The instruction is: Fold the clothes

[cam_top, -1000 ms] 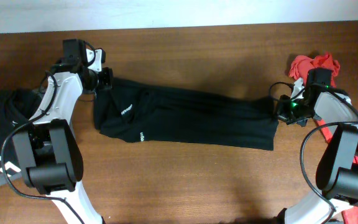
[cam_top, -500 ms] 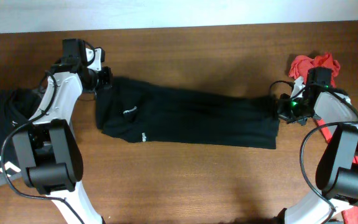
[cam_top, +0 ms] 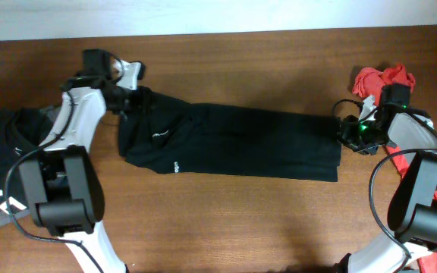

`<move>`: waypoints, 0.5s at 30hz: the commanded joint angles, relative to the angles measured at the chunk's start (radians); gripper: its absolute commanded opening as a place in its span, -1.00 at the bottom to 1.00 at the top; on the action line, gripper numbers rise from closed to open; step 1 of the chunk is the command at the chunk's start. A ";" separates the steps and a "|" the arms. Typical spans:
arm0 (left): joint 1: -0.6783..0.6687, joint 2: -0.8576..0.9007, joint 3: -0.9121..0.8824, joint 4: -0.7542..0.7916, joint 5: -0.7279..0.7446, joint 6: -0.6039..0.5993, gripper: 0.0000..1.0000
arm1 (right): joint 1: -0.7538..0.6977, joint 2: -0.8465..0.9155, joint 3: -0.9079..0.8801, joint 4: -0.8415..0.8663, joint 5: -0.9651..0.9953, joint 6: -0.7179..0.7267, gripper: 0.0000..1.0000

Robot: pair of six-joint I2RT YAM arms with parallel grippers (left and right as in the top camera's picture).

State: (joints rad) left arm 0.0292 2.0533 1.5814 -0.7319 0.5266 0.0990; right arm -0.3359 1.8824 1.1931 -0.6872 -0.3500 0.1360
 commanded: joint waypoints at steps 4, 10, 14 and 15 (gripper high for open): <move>-0.151 0.016 0.016 -0.008 -0.198 0.114 -0.84 | -0.021 -0.029 0.004 -0.012 -0.074 0.003 -0.08; -0.237 0.098 0.016 0.019 -0.280 0.117 -0.99 | -0.021 -0.030 0.004 -0.017 -0.096 0.003 -0.08; -0.282 0.130 0.016 -0.051 -0.276 0.117 -0.99 | -0.021 -0.030 0.004 -0.024 -0.096 0.002 -0.08; -0.293 0.130 0.017 -0.074 -0.276 0.117 -0.99 | -0.021 -0.030 0.004 -0.027 -0.095 0.002 -0.08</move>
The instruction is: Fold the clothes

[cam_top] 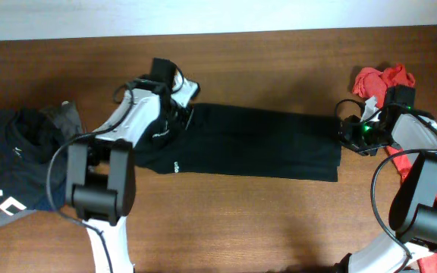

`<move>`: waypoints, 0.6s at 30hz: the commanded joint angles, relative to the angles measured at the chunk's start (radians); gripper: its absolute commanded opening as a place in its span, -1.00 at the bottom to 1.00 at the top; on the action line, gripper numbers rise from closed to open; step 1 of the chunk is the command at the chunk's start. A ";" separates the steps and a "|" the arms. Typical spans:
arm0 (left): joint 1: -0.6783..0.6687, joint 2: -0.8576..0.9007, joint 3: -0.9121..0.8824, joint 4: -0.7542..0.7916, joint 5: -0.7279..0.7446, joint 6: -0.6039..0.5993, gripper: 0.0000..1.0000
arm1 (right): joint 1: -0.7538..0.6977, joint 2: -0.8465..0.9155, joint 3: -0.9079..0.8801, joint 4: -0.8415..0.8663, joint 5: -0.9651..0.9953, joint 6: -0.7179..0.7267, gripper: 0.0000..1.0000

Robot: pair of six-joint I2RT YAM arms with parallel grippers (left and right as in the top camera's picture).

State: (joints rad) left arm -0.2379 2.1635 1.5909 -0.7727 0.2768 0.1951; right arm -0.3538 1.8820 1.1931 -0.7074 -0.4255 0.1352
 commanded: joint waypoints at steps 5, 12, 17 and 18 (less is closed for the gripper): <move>-0.082 -0.016 0.009 -0.150 -0.021 0.021 -0.99 | -0.003 -0.029 0.004 -0.007 -0.020 0.003 -0.08; -0.093 -0.129 0.009 -0.179 -0.111 -0.029 -1.00 | -0.003 -0.029 0.004 -0.011 -0.020 0.003 -0.08; -0.093 -0.161 0.009 -0.185 -0.143 -0.029 -0.99 | -0.003 -0.029 0.004 -0.011 -0.020 0.003 -0.08; -0.093 -0.157 0.005 -0.190 -0.143 -0.029 -0.99 | -0.003 -0.029 0.004 -0.012 -0.020 0.003 -0.08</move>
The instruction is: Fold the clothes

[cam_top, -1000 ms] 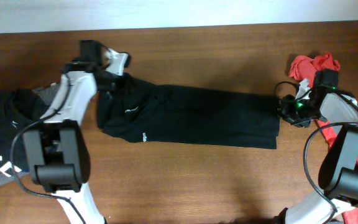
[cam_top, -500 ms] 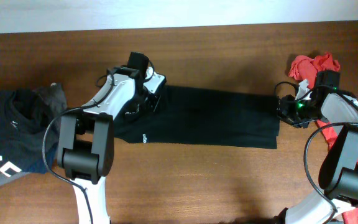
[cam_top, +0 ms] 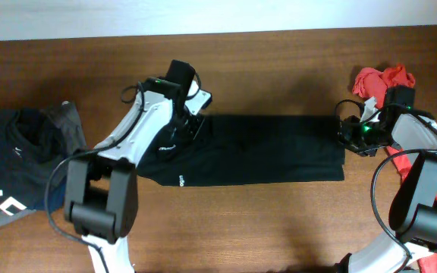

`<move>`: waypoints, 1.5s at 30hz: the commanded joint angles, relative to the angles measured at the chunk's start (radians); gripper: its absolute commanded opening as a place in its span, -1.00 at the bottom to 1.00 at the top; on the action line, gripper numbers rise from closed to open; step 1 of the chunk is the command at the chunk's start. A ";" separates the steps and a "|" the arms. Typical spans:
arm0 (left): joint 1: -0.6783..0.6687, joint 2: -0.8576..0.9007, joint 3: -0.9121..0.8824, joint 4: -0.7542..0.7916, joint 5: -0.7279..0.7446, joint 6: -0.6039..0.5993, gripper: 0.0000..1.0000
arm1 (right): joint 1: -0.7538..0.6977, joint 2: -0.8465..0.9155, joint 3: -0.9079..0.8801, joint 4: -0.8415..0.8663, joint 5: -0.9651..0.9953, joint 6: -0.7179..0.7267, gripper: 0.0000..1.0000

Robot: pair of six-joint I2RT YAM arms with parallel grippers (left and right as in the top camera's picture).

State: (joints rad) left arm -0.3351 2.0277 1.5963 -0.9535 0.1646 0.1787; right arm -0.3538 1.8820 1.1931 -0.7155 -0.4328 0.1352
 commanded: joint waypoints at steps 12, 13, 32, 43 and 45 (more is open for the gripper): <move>-0.056 0.011 -0.100 -0.029 0.049 -0.001 -1.00 | -0.003 -0.029 0.004 -0.006 -0.013 0.003 -0.08; -0.061 0.011 -0.100 -0.044 0.049 -0.001 -0.99 | -0.003 -0.029 0.004 -0.006 -0.013 0.003 -0.08; 0.089 -0.056 -0.058 -0.011 -0.128 -0.164 -0.99 | -0.003 -0.029 0.004 -0.005 -0.013 0.003 -0.06; 0.105 0.079 -0.058 0.018 -0.147 -0.149 -0.99 | -0.003 -0.029 0.004 -0.008 -0.013 0.003 -0.06; 0.114 0.095 -0.058 0.018 -0.172 -0.149 -0.99 | -0.003 -0.029 0.004 -0.008 -0.013 0.004 -0.06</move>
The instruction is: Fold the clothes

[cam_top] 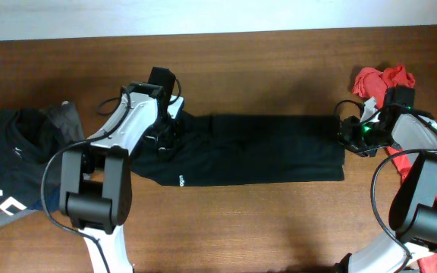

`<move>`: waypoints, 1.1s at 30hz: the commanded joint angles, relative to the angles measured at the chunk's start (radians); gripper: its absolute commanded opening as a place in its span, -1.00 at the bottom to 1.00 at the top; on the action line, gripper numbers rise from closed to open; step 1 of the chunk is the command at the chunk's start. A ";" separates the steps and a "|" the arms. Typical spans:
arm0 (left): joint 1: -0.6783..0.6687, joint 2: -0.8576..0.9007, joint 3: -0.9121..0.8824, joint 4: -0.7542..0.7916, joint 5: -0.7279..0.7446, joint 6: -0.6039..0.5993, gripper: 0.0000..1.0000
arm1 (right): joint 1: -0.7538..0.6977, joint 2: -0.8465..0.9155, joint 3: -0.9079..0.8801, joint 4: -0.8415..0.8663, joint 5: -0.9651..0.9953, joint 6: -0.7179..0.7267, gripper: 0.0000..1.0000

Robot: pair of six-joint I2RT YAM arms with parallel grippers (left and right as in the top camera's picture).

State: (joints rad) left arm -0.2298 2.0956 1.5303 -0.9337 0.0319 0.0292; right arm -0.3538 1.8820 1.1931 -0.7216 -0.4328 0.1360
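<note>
A long black garment (pixel 256 150) lies flat across the middle of the wooden table (pixel 241 227), with a small white logo near its lower left. My left gripper (pixel 168 130) sits on the garment's upper left end and looks shut on the fabric, though the wrist hides its fingers. At the garment's right edge, my right gripper (pixel 346 133) also appears shut on the cloth.
A dark navy garment with white lettering (pixel 6 174) and a grey cloth (pixel 65 115) lie at the left edge. Red clothes (pixel 384 77) are piled at the far right behind my right arm, with more red at the bottom right corner.
My left gripper has moved a little to the left along the garment's upper left end. The garment's body and logo lie where they were. The right arm has not moved.
My left gripper first held the garment's far upper left corner while the right one held the right edge. The left gripper then stood further right, the left end bunched under it. After that the garment lay straighter and lower, and the gripper has now backed left.
</note>
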 commanded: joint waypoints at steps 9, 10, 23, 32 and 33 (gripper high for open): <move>0.113 0.119 0.008 0.035 -0.202 -0.105 -1.00 | -0.003 -0.029 0.004 -0.005 -0.008 -0.052 0.03; 0.132 0.128 0.008 0.037 -0.199 -0.111 -0.99 | -0.003 -0.029 0.004 -0.005 -0.008 -0.053 0.10; 0.176 0.130 0.008 0.047 -0.156 -0.112 -0.99 | 0.008 0.006 -0.005 0.014 -0.023 -0.163 0.54; 0.177 0.130 0.011 0.051 -0.154 -0.112 -0.81 | 0.070 0.098 -0.011 0.016 -0.138 -0.207 0.42; 0.177 0.129 0.013 0.052 -0.149 -0.112 -0.76 | 0.079 0.101 -0.011 0.013 -0.145 -0.206 0.42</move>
State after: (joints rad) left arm -0.0658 2.1544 1.5574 -0.8906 -0.0837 -0.0723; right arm -0.3012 1.9480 1.1931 -0.7052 -0.5423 -0.0528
